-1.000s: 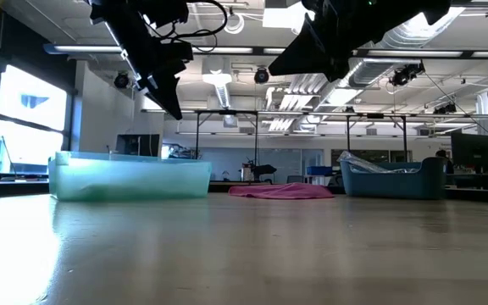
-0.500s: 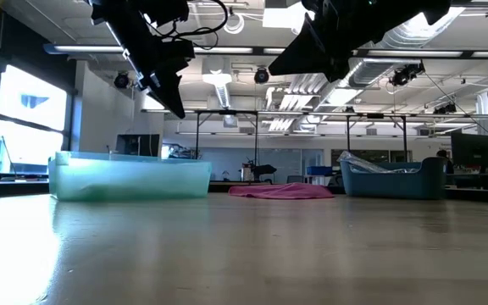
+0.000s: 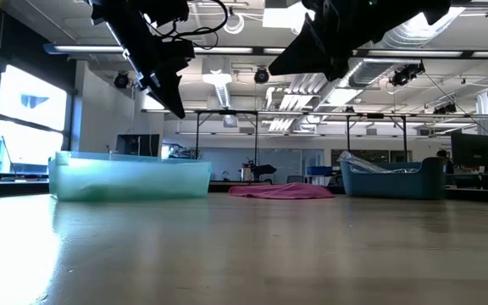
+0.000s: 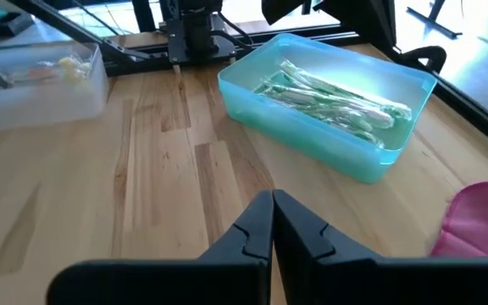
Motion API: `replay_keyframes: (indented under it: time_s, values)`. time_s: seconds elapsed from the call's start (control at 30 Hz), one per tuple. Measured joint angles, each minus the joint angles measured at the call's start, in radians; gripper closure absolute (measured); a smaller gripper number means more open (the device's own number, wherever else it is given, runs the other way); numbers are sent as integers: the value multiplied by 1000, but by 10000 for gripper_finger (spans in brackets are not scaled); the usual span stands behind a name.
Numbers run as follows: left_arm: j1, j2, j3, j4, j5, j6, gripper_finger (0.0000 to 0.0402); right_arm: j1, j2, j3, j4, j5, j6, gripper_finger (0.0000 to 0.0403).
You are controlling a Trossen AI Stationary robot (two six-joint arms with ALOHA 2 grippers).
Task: Pick & Place Toothbrushes
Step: Return to Home Position
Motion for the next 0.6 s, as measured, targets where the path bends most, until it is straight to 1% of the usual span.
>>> replay_keyframes:
  time_s: [0.13, 0.4, 0.6]
  values:
    - [0, 0, 0, 1, -1, 20, 394, 0, 0, 0, 7, 0, -43, 401]
    - [0, 0, -1, 5, 21, 52, 394, 0, 0, 0, 24, 3, -63, 401]
    - [0, -39, -77, 46, 17, 53, 394, 0, 0, 0, 7, 1, -66, 401]
